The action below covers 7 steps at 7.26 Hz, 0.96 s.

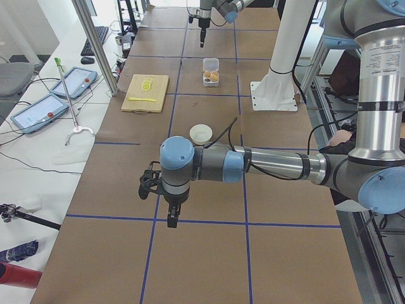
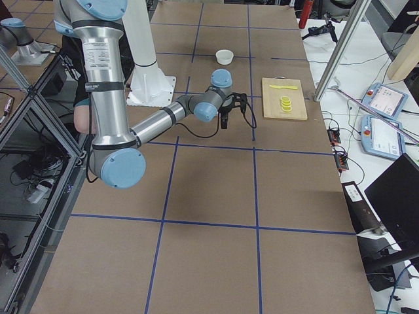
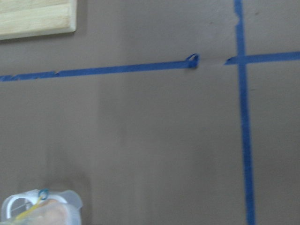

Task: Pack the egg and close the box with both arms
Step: 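Move the right gripper toward the open carton lid, then push the clear lid down over the eggs with the right gripper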

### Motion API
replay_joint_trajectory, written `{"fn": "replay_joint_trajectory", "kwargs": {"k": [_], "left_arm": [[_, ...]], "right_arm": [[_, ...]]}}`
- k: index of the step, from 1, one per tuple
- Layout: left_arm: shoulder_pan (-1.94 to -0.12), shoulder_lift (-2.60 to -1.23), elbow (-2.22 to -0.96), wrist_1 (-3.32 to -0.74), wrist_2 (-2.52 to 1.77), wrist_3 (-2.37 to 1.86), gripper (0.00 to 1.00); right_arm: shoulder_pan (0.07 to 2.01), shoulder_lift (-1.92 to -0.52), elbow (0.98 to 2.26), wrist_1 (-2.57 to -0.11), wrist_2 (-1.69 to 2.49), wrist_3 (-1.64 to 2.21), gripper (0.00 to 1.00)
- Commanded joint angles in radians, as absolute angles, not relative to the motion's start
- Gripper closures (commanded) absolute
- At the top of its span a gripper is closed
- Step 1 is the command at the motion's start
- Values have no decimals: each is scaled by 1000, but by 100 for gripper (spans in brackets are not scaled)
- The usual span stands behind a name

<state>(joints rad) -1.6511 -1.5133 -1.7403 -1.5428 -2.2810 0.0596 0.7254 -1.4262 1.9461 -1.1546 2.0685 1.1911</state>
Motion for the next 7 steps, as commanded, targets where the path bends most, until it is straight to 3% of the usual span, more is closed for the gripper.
{"fn": "replay_joint_trajectory", "kwargs": {"k": [1,3,5,7], "left_arm": [[-1651,-1522,-1738,-1543,-2281,58,0],[-1651,-1523,-1738,-1543,-2281,58,0],[-1649,-1525,-1736,-1543,-2281,60,0],[-1649,-1525,-1736,-1543,-2281,60,0]], "right_arm": [[535,-1312,1950,-1161,1885,1351,0],[499,-1206,1945,-1167,1850,1413,0],[523,-1203,1954,-1205,1859,1411,0],[569,-1171,1959,-1465,1867,1379,0]]}}
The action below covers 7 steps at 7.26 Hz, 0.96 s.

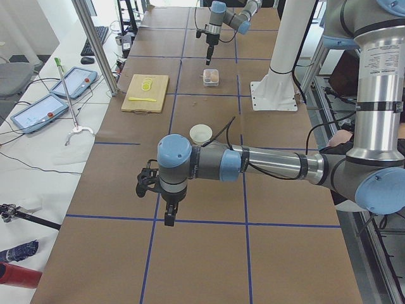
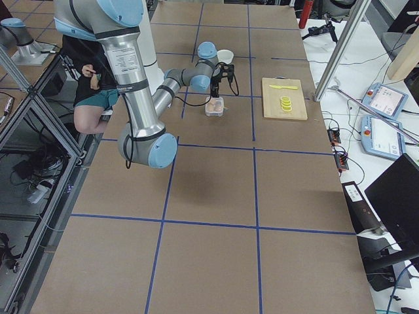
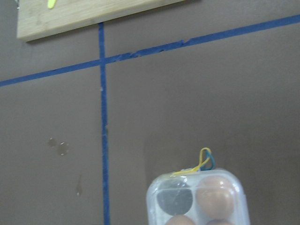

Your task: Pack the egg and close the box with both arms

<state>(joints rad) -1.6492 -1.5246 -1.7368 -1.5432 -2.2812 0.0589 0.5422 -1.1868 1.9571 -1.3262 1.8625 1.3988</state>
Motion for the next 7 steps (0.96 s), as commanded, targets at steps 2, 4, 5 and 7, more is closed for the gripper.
{"fn": "replay_joint_trajectory", "kwargs": {"k": [2,4,5,7], "left_arm": [[-1649,-1526,-1736,-1545,-2281,60,0],[-1649,-1525,-1736,-1545,-2281,60,0],[-1649,-1525,-1736,-1545,-2281,60,0],[-1649,-1525,-1736,-1545,-2281,61,0]], "right_arm": [[632,-1207,1959,-1540,1871,1199,0],[745,-1316,1962,-1536,1949,1003,0],[823,-1398,1971,-1526,1991,859,0],[1034,-1552,1968,-1525,2096,491,0]]}}
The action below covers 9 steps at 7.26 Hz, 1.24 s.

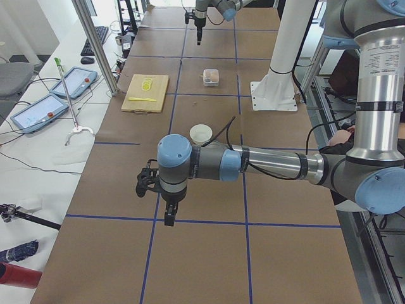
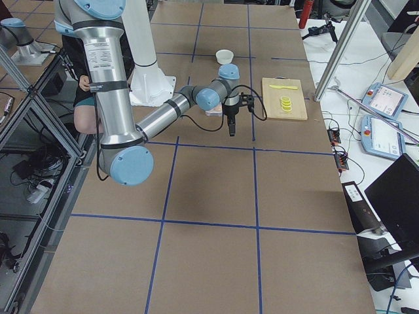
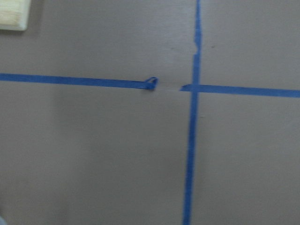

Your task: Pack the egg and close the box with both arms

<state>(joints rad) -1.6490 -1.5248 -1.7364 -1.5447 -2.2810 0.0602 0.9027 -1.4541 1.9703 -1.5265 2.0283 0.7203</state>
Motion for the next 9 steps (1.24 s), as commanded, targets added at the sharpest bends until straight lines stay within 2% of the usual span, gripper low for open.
{"fn": "replay_joint_trajectory", "kwargs": {"k": [1,4,7,9], "left_arm": [[-1649,-1525,-1736,-1545,-2281,61,0],[-1649,-1526,-1740,-1546,-2281,61,0],[-1649,-1529,-1738,-1545,-2281,60,0],[-1649,-1529,-1740,-1545,-2281,60,0]], "right_arm": [[1149,-1627,1962,-1531,2136,284,0],[1430,-1680,1823,-1543,2191,-141,0],[1531,-1725,1781,-1565,2200,-176,0],[1578,-1710,1793,-1653,2365,-150,0]]}}
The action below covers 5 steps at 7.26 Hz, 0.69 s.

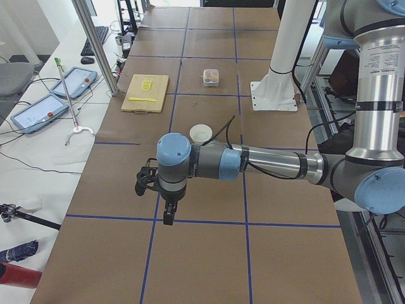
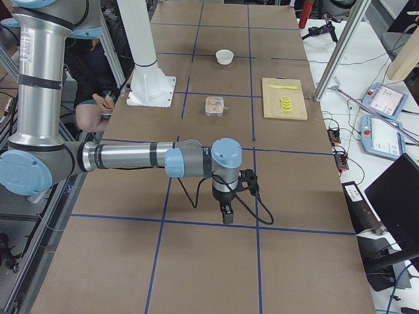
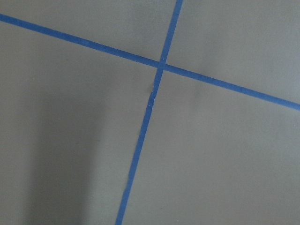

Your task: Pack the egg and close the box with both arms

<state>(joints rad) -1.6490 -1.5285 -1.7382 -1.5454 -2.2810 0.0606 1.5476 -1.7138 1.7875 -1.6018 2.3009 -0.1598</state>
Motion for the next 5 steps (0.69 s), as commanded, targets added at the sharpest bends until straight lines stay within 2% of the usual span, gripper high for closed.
{"fn": "replay_joint_trajectory", "kwargs": {"k": [1,5], "left_arm": [[-1649,-1528,-1738,-1545,-2281,60,0],[-1648,-1529,-1741,-1546,-2273,63,0]], "right_arm": [[1578,-1713,1789,-1657,2356,-150,0],[1578,-1717,1787,-1649,2355,-152,0]]}}
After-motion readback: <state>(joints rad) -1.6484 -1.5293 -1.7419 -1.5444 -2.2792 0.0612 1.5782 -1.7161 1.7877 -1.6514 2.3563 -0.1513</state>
